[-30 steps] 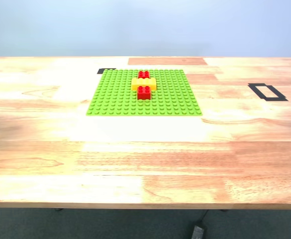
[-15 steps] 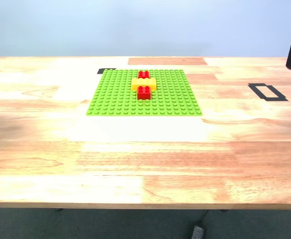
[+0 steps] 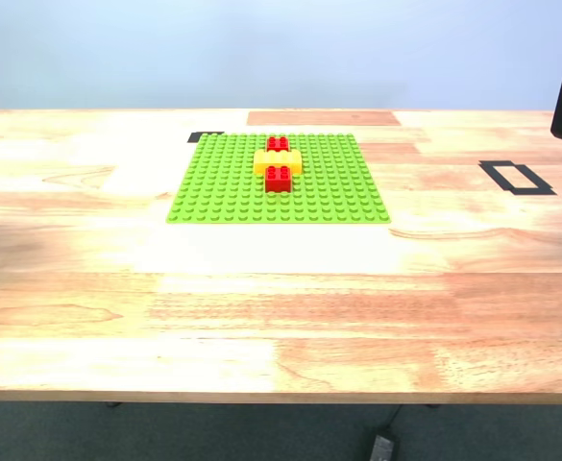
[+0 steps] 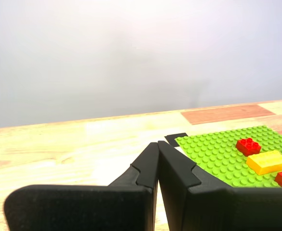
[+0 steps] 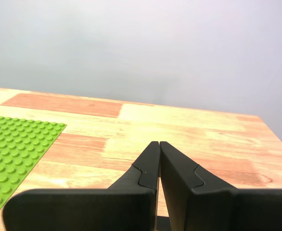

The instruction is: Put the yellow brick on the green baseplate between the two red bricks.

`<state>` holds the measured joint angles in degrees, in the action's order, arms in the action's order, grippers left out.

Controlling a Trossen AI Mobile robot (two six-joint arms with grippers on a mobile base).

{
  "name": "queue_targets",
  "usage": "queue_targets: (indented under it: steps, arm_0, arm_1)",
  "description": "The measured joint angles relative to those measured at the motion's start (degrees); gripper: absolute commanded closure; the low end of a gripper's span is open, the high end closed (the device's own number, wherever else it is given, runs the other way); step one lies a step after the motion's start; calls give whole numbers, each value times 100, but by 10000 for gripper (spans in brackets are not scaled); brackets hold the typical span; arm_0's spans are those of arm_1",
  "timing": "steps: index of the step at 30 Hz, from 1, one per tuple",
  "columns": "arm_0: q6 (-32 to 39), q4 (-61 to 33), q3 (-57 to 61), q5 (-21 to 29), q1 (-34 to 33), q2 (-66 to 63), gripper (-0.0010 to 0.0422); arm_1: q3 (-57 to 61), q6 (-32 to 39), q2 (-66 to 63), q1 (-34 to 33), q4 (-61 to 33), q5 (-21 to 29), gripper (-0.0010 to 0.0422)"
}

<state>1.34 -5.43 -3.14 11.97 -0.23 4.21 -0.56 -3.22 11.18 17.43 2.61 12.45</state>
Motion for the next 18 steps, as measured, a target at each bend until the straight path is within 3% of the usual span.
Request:
queue_targets:
  steps: [18]
  arm_0:
    - [-2, -107, -22, -11, 0, 52, 412]
  arm_1:
    - [0, -9, 2, -2, -4, -2, 413]
